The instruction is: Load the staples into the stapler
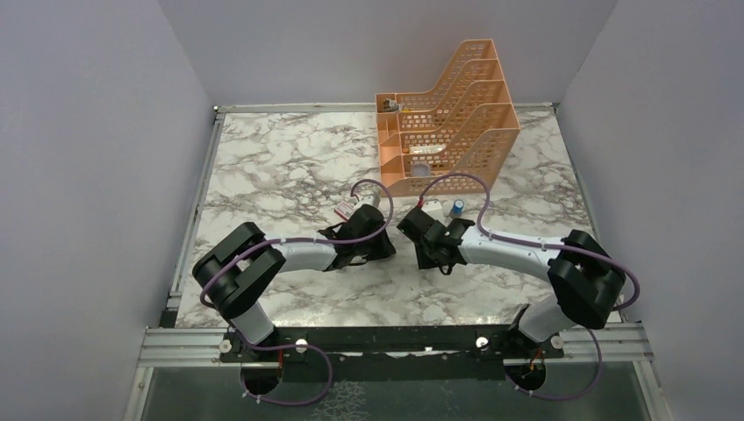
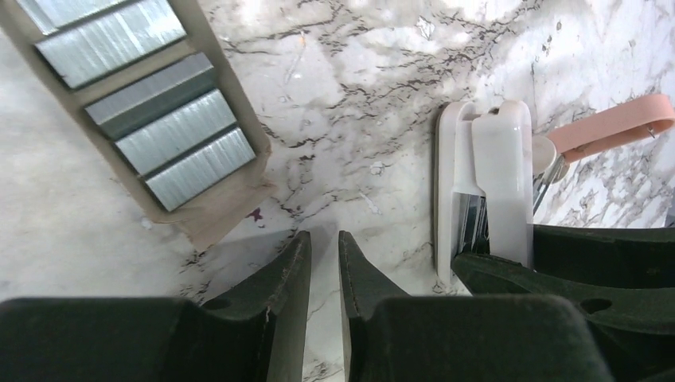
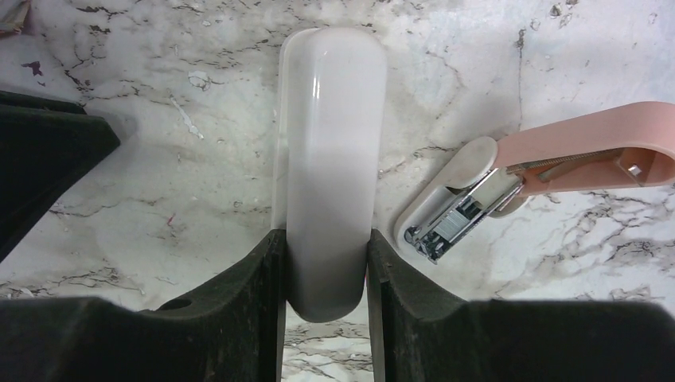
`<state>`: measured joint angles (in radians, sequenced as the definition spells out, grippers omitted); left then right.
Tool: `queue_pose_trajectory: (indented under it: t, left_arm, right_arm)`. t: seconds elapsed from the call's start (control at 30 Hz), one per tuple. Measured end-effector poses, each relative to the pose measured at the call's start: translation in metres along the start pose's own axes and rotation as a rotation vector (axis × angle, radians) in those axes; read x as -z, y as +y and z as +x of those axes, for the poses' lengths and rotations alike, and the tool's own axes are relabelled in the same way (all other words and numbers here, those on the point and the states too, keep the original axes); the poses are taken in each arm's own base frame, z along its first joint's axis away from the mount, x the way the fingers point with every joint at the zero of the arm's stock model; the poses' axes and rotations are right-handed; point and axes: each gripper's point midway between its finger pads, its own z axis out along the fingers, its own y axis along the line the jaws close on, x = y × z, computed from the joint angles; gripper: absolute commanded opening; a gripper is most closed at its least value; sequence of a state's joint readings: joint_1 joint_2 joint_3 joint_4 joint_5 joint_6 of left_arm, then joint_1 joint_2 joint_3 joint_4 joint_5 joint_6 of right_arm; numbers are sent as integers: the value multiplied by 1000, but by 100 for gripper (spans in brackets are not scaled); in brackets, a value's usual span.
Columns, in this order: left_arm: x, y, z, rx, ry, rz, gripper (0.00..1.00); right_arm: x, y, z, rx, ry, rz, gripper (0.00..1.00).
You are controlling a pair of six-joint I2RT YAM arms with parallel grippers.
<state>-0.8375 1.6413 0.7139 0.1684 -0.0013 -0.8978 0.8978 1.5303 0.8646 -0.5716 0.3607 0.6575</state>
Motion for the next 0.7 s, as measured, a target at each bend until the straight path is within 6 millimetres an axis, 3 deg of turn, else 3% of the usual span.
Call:
queue_pose_trajectory:
  t: [0.33,0.47,0.7]
  left_arm:
    - [4,8,-4,9,-19,-17,21]
    - [5,10,-4,11,-20,-21,21]
    - [7,12,-4,7,-20,-23,22]
  right_arm:
    - [-7,17,-2,-16,8,-43,57]
    - [5,19,-12,-31,-22,-66,62]
    - [25,20,-27,-64,-73,-101,62]
